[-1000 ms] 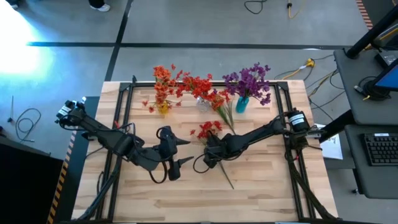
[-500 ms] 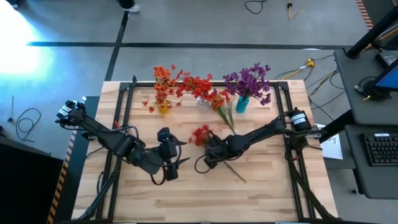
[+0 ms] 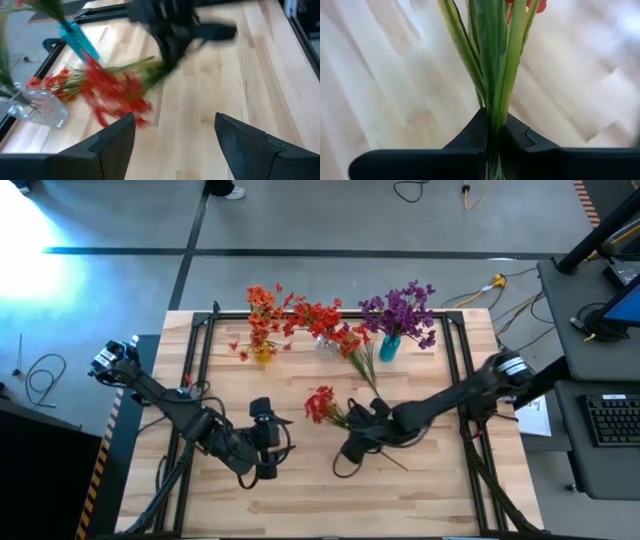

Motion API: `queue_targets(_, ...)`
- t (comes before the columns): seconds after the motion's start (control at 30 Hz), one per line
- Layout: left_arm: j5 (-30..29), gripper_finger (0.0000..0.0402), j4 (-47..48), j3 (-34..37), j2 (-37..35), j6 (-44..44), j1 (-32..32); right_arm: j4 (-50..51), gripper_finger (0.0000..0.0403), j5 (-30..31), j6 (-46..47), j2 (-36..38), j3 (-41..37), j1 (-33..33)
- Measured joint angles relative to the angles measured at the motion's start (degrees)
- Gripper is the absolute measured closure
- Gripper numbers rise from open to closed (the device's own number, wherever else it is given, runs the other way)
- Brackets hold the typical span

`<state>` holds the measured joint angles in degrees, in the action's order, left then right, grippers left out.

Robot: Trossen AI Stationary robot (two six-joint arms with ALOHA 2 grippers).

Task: Sort flowers into vase by color
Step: Put the red flowers into the transparent vase

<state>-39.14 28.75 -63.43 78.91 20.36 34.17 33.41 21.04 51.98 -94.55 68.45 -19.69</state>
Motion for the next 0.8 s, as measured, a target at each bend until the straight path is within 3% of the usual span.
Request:
queue_targets(0.17,1.29,0.0144,-8.59,4.39,0.00,-9.38,-0.46,-11.98,0.0387,6.31,-5.99,9.60,-7.20,-1.69)
queue_targets(0.4,1.16,0.0144,-21.64,6.77,0.00,-25.27,-4.19,-49.77,0.0388,10.51,-28.14,21.31,-22.54,-1.30)
queue_targets(0.57,1.05,0.0144,-26.69,6.77,-0.10,-29.01,-5.84,-74.62,0.0389,10.69,-42.65,22.86,-28.53,-0.91)
queue_targets(0.67,-0.69,0.0144,-29.34,6.77,-0.11,-35.59,-6.58,-81.97,0.0389,12.11,-48.65,21.95,-28.92,-0.91)
queue_targets(0.8,-1.10,0.0144,-31.94,6.77,-0.20,-39.06,-9.67,-88.46,0.0390,19.52,-56.79,21.26,-27.55,-0.80)
